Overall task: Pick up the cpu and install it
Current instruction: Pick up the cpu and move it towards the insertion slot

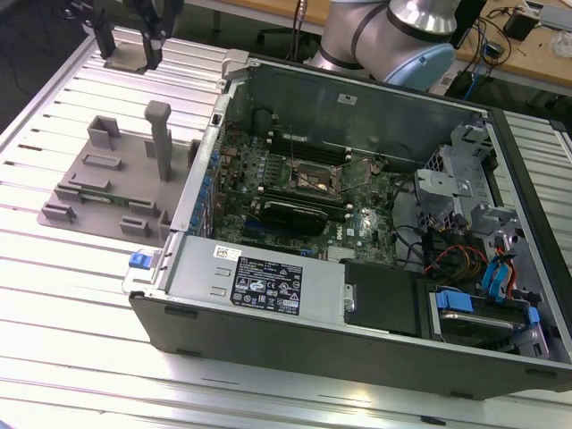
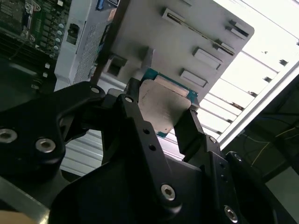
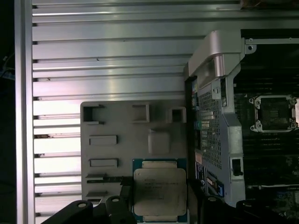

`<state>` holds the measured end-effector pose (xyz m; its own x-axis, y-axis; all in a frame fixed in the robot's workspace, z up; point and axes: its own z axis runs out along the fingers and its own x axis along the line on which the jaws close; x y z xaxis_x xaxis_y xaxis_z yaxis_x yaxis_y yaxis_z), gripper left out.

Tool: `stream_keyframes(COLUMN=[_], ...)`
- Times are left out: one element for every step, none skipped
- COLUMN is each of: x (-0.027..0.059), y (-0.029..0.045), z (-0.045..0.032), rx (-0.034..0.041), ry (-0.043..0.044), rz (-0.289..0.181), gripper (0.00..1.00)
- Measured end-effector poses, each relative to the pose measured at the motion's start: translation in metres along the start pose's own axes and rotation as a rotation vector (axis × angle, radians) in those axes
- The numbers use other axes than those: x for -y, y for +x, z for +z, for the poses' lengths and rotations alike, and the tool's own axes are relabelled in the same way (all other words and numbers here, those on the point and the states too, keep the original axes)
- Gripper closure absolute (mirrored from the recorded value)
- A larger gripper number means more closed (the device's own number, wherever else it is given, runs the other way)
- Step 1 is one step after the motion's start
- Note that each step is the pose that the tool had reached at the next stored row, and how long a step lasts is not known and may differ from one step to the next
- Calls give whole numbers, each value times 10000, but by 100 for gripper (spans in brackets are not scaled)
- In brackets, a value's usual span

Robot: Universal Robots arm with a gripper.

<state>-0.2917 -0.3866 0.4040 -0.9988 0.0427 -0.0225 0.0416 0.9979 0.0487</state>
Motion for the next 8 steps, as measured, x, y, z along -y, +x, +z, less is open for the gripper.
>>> stream_keyframes(x=[-2, -4, -6, -8, -10, -12, -12, -13], y=[-41, -101, -166, -226, -280, -333, -360, -390], z=[1, 2, 4, 6, 7, 8, 8, 9], rx=[1, 0, 0, 0, 0, 0, -1, -1], ry=[-1, 0, 0, 0, -1, 0, 1, 0], rz=[0, 1, 0, -1, 0, 1, 1, 1], gripper=[45, 45, 45, 45, 45, 45, 45, 45])
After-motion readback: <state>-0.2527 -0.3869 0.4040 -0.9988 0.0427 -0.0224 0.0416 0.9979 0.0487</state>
